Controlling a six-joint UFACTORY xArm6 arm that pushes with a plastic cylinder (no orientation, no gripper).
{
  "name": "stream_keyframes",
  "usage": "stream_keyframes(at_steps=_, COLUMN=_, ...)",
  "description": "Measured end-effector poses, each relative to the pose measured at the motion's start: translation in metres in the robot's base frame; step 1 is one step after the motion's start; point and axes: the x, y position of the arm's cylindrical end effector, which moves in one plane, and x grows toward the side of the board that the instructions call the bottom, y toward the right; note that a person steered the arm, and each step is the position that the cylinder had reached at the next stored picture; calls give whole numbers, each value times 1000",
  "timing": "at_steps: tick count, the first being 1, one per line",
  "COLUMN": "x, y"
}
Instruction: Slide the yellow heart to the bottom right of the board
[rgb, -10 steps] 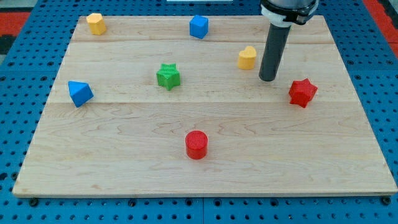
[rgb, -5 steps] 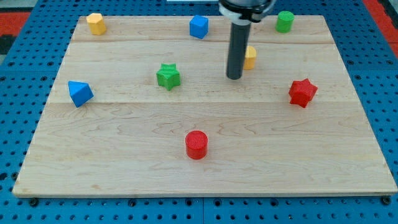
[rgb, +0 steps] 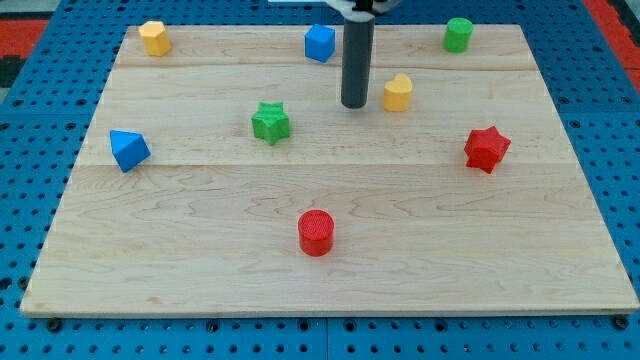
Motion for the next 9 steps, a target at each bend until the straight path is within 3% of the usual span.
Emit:
stream_keyframes(at_steps=2, x=-37, y=27)
stream_keyframes(at_steps=5, x=-21, y=61)
stream_keyframes(at_steps=7, x=55, y=53)
stream_keyframes(at_steps=9, x=161, y=61)
